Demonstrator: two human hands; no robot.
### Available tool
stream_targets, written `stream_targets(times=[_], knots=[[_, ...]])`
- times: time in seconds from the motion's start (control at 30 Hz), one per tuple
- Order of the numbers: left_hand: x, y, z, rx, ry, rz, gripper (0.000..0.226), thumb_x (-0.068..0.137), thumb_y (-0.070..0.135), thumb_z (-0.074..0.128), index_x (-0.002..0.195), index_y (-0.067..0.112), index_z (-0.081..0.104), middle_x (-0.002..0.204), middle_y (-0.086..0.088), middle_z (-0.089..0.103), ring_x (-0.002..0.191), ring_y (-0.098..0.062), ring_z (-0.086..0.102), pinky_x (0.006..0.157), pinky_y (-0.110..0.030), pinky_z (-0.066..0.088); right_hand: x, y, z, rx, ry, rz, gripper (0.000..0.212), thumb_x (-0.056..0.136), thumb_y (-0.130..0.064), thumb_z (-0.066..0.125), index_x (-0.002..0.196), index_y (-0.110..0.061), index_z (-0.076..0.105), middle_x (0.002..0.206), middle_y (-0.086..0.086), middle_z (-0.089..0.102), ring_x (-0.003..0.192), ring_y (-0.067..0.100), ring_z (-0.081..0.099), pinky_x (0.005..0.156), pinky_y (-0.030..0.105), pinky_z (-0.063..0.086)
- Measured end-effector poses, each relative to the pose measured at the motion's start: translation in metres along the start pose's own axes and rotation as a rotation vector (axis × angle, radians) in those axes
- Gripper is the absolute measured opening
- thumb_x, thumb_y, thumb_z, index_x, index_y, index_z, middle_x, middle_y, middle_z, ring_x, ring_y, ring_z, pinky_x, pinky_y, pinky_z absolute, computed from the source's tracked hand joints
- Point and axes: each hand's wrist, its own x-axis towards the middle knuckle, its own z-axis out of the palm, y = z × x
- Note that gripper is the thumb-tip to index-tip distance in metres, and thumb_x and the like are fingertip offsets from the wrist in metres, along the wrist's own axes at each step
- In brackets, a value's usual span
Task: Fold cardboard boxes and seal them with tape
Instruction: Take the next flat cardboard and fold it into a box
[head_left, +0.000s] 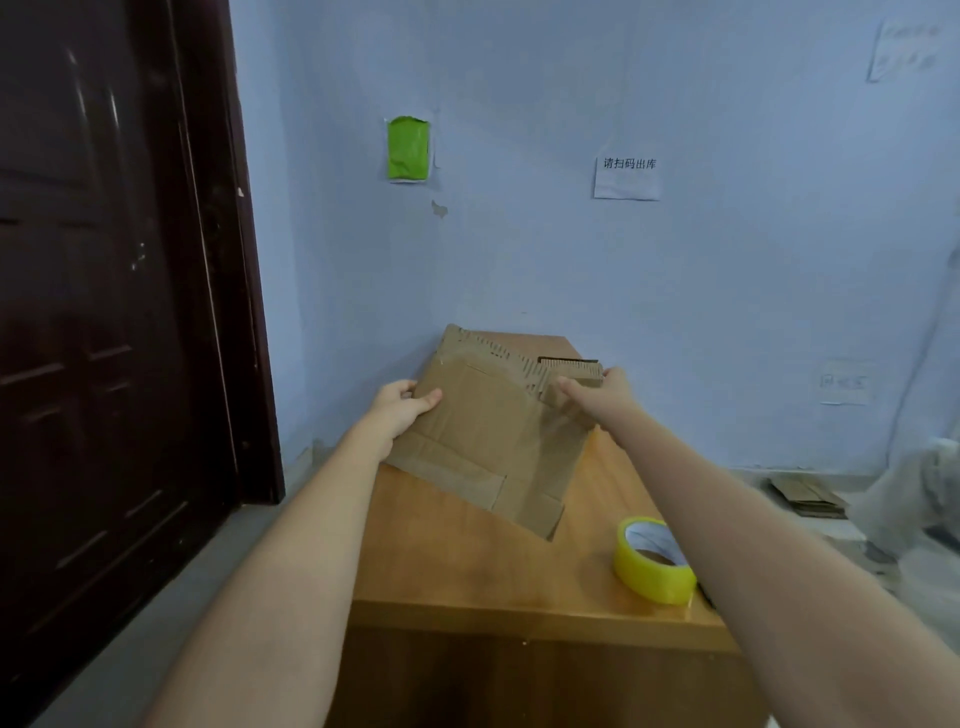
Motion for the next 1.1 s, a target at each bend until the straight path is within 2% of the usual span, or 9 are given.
stream_targets(times=[0.1, 0.17, 0.23, 0.33, 0.47, 0.63, 0.77, 0.9, 1.1], knots=[[-0.007, -0.023, 0.012, -0.066, 0.091, 0.011, 0.05, 0.088, 0.027, 0.067, 0.131, 0.007, 0.052, 0.133, -0.006, 0.055, 0.115, -0.026, 0.056, 0.1, -0.042, 0.045, -0.009, 0.022, 0.02, 0.041, -0.033, 0.097, 0.104, 0.077, -0.055, 0.07, 0.148, -0.003, 0.015, 0.15, 0.016, 0.03, 0.133, 0.036, 0.037, 0.104, 0.051, 0.039], [-0.01, -0.036, 0.019, -0.111, 0.153, -0.018, 0.054, 0.089, 0.028, 0.065, 0.137, 0.009, 0.046, 0.134, 0.0, 0.049, 0.123, -0.025, 0.049, 0.103, -0.038, 0.04, -0.015, 0.032, 0.032, 0.068, -0.115, 0.143, 0.109, 0.076, -0.057, 0.07, 0.148, -0.001, 0.01, 0.152, 0.014, 0.026, 0.136, 0.035, 0.033, 0.107, 0.051, 0.036], [-0.01, -0.047, 0.022, -0.128, 0.181, -0.05, 0.063, 0.089, 0.032, 0.065, 0.143, 0.011, 0.038, 0.144, -0.002, 0.042, 0.131, -0.025, 0.041, 0.109, -0.04, 0.034, -0.015, 0.038, 0.04, 0.063, -0.171, 0.13, 0.112, 0.075, -0.059, 0.069, 0.149, -0.001, 0.01, 0.153, 0.012, 0.027, 0.137, 0.033, 0.033, 0.108, 0.047, 0.036], [-0.007, -0.055, 0.018, -0.165, 0.143, -0.09, 0.062, 0.086, 0.04, 0.066, 0.14, 0.017, 0.046, 0.143, -0.001, 0.046, 0.128, -0.024, 0.045, 0.109, -0.044, 0.035, -0.011, 0.04, 0.043, 0.031, -0.196, 0.099, 0.105, 0.075, -0.063, 0.066, 0.146, -0.002, 0.021, 0.148, 0.01, 0.035, 0.131, 0.029, 0.04, 0.101, 0.041, 0.041], [-0.003, -0.054, 0.015, -0.226, 0.07, -0.122, 0.048, 0.088, 0.037, 0.064, 0.131, 0.019, 0.056, 0.127, -0.001, 0.061, 0.117, -0.023, 0.056, 0.102, -0.048, 0.043, -0.008, 0.034, 0.043, -0.028, -0.249, 0.029, 0.086, 0.079, -0.063, 0.062, 0.14, -0.008, 0.038, 0.14, 0.007, 0.046, 0.125, 0.028, 0.045, 0.088, 0.034, 0.042], [-0.008, -0.051, 0.015, -0.224, 0.038, -0.1, 0.052, 0.082, 0.034, 0.07, 0.131, 0.024, 0.056, 0.125, 0.001, 0.061, 0.117, -0.022, 0.055, 0.102, -0.049, 0.044, -0.005, 0.04, 0.04, 0.073, -0.272, -0.006, 0.087, 0.075, -0.062, 0.067, 0.142, -0.016, 0.037, 0.136, 0.002, 0.049, 0.118, 0.022, 0.05, 0.089, 0.039, 0.05], [-0.023, -0.048, 0.017, -0.195, -0.008, 0.024, 0.048, 0.081, 0.026, 0.072, 0.127, 0.025, 0.059, 0.113, 0.008, 0.064, 0.112, -0.016, 0.058, 0.096, -0.04, 0.05, -0.013, 0.051, 0.027, 0.196, -0.32, -0.064, 0.083, 0.075, -0.06, 0.067, 0.144, -0.025, 0.035, 0.134, 0.0, 0.05, 0.113, 0.018, 0.054, 0.079, 0.037, 0.057], [-0.048, -0.052, 0.024, -0.155, -0.047, 0.157, 0.049, 0.085, 0.016, 0.068, 0.127, 0.035, 0.052, 0.103, 0.011, 0.064, 0.094, -0.002, 0.062, 0.073, -0.018, 0.054, -0.022, 0.074, 0.01, 0.236, -0.392, -0.127, 0.088, 0.067, -0.06, 0.068, 0.144, -0.032, 0.034, 0.138, -0.002, 0.048, 0.117, 0.018, 0.054, 0.08, 0.038, 0.059], [-0.075, -0.069, 0.033, -0.119, -0.055, 0.193, 0.054, 0.086, 0.014, 0.066, 0.126, 0.043, 0.043, 0.109, 0.02, 0.055, 0.096, 0.0, 0.058, 0.075, -0.02, 0.054, -0.036, 0.1, 0.006, 0.225, -0.494, -0.164, 0.074, 0.08, -0.045, 0.069, 0.143, -0.039, 0.031, 0.14, -0.009, 0.044, 0.117, 0.014, 0.054, 0.083, 0.037, 0.058]])
